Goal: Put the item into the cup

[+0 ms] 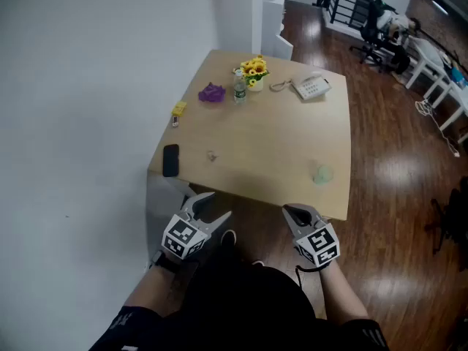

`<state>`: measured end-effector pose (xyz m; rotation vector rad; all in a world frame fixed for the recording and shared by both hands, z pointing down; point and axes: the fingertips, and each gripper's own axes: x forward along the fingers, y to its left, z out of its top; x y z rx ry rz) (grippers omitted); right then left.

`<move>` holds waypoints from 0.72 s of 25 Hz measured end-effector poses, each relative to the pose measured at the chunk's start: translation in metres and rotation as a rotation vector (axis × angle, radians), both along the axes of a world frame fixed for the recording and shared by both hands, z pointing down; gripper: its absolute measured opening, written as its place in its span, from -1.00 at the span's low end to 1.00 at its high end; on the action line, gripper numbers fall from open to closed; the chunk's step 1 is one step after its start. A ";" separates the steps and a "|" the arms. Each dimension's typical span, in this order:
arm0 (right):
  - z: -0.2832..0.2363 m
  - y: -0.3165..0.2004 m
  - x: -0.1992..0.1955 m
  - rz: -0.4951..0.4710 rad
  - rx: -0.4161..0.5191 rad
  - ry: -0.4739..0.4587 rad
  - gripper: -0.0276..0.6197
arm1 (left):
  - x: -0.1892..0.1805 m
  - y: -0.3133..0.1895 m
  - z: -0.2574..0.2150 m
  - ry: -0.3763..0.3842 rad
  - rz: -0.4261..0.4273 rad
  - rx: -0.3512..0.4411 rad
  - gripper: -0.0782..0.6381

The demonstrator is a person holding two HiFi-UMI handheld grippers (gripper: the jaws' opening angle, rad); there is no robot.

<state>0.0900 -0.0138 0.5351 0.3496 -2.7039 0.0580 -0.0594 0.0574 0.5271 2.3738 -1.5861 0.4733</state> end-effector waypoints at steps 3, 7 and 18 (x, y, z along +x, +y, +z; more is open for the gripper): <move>0.002 -0.017 -0.031 -0.049 0.073 0.047 -0.89 | -0.016 -0.019 0.000 0.013 -0.008 0.016 -0.09; 0.011 -0.040 -0.086 -0.099 0.059 0.077 -0.83 | -0.051 -0.040 0.010 0.023 -0.023 0.009 -0.09; 0.082 -0.107 -0.247 -0.207 -0.017 0.278 -0.63 | -0.164 -0.102 0.056 0.075 -0.020 -0.061 -0.09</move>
